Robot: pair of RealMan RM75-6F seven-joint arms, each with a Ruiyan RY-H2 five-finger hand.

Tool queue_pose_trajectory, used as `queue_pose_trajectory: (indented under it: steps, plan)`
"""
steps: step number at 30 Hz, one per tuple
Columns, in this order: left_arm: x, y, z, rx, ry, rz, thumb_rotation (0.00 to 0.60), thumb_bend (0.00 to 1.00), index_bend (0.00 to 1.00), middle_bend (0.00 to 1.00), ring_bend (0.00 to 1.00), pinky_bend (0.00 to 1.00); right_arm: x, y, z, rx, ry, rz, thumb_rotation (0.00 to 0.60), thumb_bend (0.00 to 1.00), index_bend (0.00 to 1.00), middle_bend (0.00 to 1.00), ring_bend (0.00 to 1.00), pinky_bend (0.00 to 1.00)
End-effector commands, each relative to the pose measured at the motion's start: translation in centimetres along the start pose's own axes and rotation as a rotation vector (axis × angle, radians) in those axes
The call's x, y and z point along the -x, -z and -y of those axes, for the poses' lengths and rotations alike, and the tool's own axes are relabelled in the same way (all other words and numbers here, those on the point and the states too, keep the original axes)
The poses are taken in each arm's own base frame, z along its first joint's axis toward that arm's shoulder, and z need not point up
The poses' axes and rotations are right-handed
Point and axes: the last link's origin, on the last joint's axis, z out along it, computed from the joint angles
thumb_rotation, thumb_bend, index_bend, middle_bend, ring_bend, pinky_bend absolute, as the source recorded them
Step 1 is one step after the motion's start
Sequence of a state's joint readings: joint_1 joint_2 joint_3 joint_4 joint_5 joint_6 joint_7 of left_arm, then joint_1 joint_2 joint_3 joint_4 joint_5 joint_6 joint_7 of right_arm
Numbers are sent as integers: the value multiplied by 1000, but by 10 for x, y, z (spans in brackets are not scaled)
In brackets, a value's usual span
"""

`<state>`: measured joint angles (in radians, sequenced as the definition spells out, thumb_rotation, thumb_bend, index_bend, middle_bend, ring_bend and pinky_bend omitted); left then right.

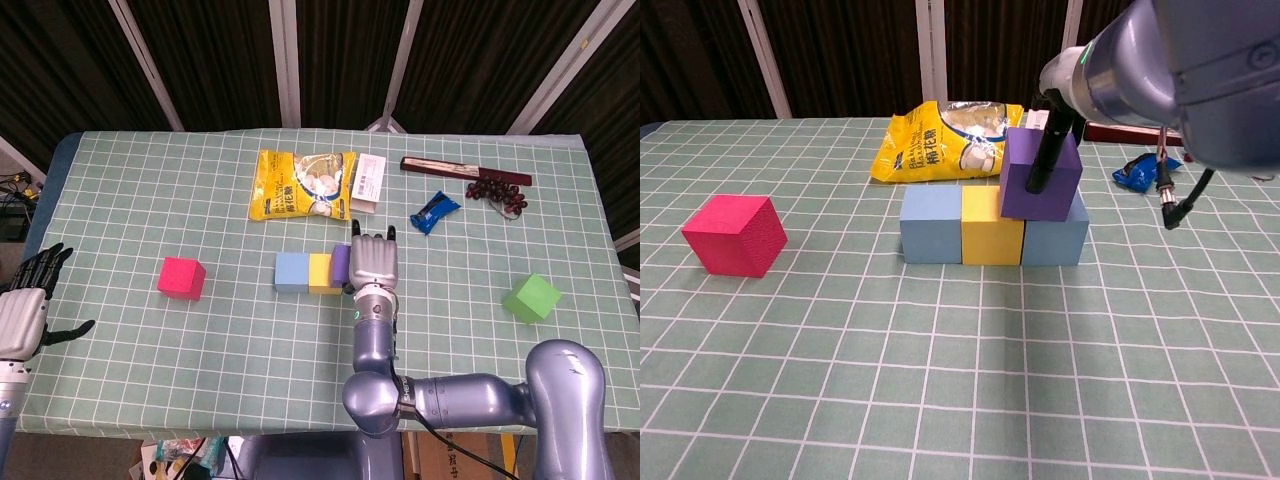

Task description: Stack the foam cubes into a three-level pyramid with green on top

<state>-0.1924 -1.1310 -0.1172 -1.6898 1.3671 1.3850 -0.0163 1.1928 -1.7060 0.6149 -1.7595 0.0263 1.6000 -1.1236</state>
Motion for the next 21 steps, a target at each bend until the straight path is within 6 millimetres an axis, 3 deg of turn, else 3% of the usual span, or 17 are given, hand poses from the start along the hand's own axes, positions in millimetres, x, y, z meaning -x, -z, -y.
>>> queue_pose_trajectory:
  steps: [1,21]
  plan:
    - [0,0,0,0,0,2,600,25,0,0,0,0,-1,0,3,3,6,-4,600,223,45,488,265,1]
    - [1,0,1,-2,4,8,600,25,0,0,0,0,-3,-6,12,45,55,-11,600,223,45,488,265,1]
